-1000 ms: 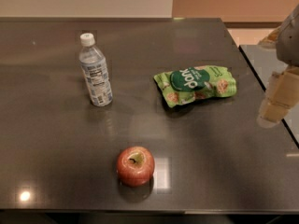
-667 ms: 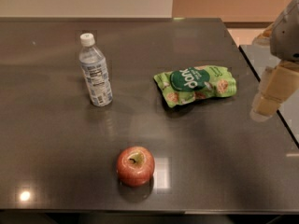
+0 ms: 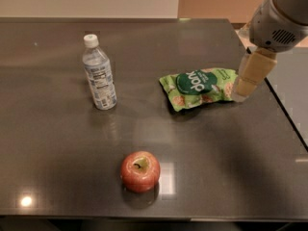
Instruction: Move green rice chip bag near apple
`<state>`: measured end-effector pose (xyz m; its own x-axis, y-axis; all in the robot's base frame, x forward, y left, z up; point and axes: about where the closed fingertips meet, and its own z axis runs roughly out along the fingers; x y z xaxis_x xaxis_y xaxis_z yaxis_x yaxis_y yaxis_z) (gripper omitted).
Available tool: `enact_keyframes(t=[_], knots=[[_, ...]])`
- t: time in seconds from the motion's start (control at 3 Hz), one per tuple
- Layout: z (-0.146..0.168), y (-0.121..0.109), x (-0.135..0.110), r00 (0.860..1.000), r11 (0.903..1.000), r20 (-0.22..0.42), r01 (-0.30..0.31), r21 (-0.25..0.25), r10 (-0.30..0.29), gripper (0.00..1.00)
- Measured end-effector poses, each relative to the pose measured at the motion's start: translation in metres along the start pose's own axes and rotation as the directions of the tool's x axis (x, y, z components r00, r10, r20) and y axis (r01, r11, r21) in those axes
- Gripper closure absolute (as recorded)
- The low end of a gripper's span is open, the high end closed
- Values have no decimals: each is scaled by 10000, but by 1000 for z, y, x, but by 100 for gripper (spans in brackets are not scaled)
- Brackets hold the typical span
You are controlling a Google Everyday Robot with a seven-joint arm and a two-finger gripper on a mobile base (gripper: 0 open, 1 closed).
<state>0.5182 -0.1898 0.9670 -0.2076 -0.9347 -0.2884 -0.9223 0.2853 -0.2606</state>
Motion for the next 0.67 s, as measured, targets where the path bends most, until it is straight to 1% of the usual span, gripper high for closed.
enact_keyframes(t=[0.33,0.67], knots=[[30,-24,-10,9995,9995,85,302,-115,-301,0],[54,-33,-11,9982,9978,-46,599,-297,-600,0]])
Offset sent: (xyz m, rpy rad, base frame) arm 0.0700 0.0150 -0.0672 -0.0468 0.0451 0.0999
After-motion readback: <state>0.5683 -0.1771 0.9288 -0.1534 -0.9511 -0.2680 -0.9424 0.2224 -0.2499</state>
